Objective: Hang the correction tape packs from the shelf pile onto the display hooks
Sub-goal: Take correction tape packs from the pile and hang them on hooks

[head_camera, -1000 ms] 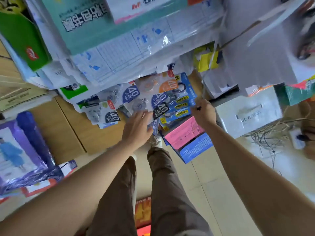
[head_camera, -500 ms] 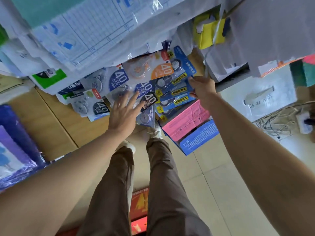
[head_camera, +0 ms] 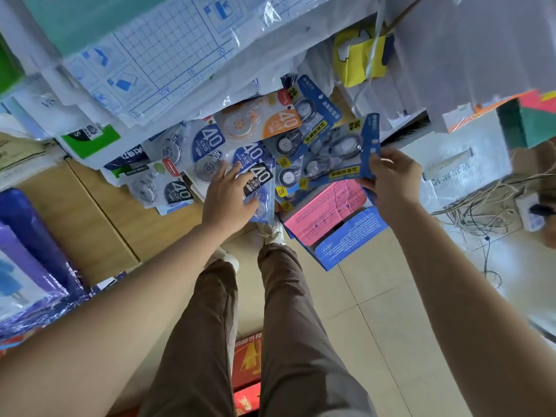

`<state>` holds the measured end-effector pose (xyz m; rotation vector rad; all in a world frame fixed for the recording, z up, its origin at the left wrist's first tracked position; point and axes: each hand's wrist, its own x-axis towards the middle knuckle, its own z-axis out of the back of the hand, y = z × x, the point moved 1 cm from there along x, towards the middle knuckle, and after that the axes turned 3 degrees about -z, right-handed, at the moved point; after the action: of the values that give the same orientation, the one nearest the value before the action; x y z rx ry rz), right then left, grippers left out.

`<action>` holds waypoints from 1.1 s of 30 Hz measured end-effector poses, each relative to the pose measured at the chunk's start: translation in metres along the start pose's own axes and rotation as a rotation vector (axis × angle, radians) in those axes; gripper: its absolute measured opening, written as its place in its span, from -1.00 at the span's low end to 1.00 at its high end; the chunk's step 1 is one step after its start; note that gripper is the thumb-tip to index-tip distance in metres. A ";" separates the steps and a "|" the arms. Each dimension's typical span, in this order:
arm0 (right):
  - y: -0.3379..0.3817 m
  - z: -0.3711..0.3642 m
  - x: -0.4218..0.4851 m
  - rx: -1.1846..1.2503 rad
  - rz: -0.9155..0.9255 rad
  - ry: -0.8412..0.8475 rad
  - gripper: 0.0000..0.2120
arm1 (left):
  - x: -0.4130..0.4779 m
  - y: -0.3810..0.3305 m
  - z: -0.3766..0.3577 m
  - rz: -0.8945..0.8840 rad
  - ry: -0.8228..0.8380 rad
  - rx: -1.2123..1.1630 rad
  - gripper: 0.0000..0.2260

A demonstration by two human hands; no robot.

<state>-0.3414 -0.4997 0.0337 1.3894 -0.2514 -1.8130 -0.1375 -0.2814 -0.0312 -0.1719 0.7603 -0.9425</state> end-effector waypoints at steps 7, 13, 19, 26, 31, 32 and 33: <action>-0.019 0.027 -0.028 -0.154 0.123 0.304 -0.88 | 0.001 -0.040 0.020 -0.051 0.028 -0.496 -0.35; -0.033 -0.002 -0.029 -0.265 0.166 0.476 -0.87 | -0.013 -0.026 0.008 0.064 0.315 -0.639 -0.36; -0.038 -0.041 0.011 -0.340 0.133 0.355 -0.87 | -0.061 0.006 0.009 0.134 0.018 -0.531 -0.51; -0.016 -0.096 0.073 -0.471 0.057 0.064 -0.54 | -0.106 0.023 0.014 0.335 -0.150 -0.531 -0.59; 0.002 -0.108 0.069 -0.208 -0.016 -0.097 -0.65 | -0.115 0.029 0.015 0.388 -0.164 -0.539 -0.54; 0.004 -0.107 0.065 -0.161 -0.012 -0.129 -0.63 | -0.115 0.029 0.016 0.394 -0.171 -0.538 -0.54; 0.004 -0.108 0.065 -0.103 -0.020 -0.132 -0.61 | -0.115 0.030 0.016 0.404 -0.177 -0.537 -0.54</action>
<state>-0.2485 -0.5147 -0.0504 1.2076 -0.2100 -1.9101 -0.1476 -0.1768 0.0258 -0.5422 0.8304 -0.3203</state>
